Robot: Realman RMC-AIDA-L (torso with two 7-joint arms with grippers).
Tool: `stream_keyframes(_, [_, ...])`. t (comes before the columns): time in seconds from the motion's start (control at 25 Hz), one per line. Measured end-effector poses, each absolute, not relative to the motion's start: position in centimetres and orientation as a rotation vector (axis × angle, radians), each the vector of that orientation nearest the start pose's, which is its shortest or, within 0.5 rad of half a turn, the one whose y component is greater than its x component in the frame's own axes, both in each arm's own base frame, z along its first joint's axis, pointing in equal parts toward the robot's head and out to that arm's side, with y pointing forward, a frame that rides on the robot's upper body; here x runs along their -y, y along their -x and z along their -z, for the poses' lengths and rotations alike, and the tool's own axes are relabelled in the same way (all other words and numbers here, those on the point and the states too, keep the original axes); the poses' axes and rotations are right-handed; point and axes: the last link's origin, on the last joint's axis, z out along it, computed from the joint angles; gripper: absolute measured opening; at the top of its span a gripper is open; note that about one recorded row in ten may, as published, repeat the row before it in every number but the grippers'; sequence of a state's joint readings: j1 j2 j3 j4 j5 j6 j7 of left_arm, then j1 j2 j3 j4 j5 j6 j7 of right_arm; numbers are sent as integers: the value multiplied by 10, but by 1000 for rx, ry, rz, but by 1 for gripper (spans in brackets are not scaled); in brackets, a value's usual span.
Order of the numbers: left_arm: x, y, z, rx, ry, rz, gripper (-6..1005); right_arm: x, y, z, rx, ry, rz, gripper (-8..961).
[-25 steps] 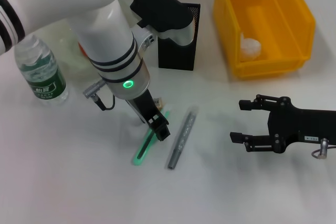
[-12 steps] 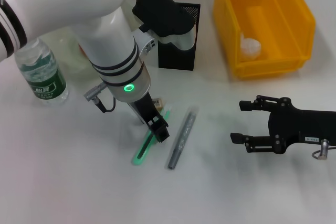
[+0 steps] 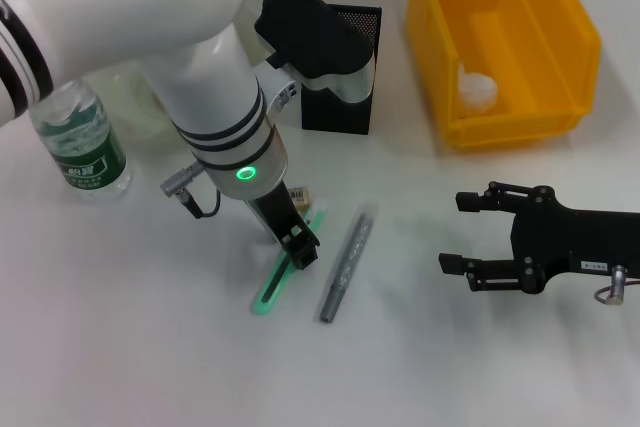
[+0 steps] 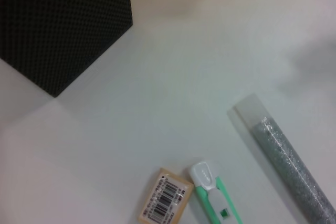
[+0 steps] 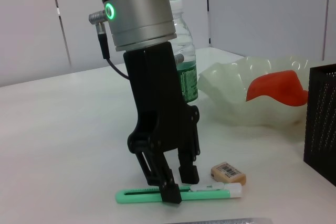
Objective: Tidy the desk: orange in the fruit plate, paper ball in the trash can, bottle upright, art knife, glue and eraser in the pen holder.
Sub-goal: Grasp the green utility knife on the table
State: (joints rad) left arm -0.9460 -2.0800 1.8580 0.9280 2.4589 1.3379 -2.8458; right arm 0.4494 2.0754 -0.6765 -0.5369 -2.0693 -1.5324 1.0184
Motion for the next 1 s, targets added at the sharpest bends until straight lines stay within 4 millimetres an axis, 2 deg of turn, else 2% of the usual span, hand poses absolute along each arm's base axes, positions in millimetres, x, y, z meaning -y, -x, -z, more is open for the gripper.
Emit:
stream_keyframes(0.72, [-355,134,105,785,2653,-828,399,-289,-300,24,-371,2784,-586,816])
stream_keyframes(0.84, [-355,134,105,783,2653,-831,223,-289,-300,24,-371,2785,-586,816])
stream_keyframes(1.0, [-355,133,105,781,2653,-831,225,-289,-300,24,-371,2785,-586,816])
